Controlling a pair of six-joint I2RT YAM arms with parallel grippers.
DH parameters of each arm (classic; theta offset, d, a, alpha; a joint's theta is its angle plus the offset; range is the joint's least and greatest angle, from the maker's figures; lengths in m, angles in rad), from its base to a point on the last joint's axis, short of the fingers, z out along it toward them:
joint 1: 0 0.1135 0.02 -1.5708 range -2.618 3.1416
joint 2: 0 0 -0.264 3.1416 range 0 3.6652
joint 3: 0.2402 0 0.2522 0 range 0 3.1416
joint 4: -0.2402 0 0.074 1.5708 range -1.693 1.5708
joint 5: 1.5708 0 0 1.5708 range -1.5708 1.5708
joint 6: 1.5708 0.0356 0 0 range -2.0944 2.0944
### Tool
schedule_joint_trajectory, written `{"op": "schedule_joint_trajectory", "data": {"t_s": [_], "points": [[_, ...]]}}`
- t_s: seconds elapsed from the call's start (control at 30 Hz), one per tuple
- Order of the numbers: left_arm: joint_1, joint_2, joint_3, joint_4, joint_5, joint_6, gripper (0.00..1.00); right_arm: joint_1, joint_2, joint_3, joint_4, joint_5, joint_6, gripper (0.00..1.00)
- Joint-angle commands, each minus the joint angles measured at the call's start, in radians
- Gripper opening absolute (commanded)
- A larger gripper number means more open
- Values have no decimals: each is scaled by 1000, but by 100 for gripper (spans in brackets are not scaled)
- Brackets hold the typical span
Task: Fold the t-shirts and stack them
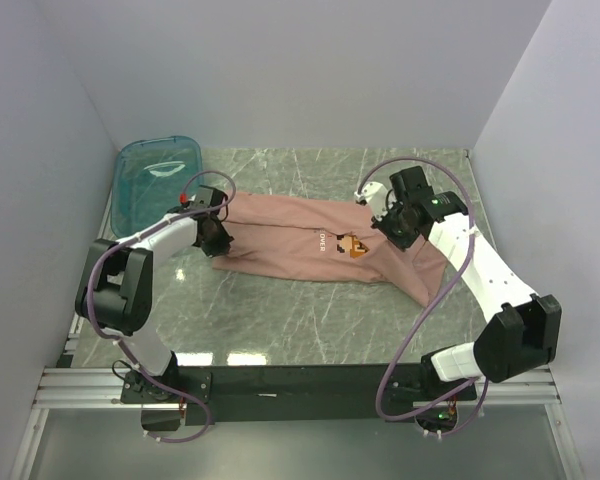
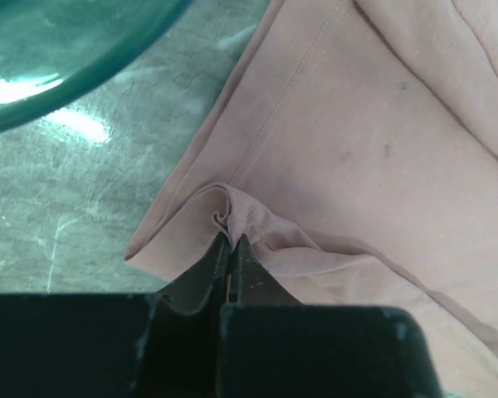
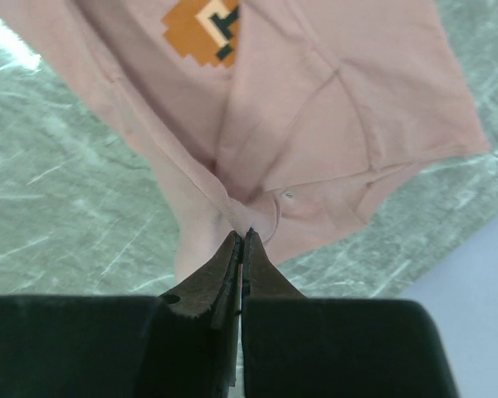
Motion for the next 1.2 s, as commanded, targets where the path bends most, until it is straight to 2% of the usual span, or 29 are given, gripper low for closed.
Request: {"op": "schedule_joint_trajectory", "data": {"t_s": [0.0, 0.4, 0.9, 1.17], "points": [[5, 13, 54, -4, -2, 24, 0, 4, -27, 33, 72, 69, 20, 0], [11, 4, 134, -35, -53, 12, 0, 5, 34, 82, 154, 126, 41, 0], [41, 90, 217, -67, -76, 24, 0, 4, 181, 185, 194, 125, 74, 0], [41, 96, 204, -62, -68, 24, 0, 6, 212, 192, 215, 129, 77, 0]]}}
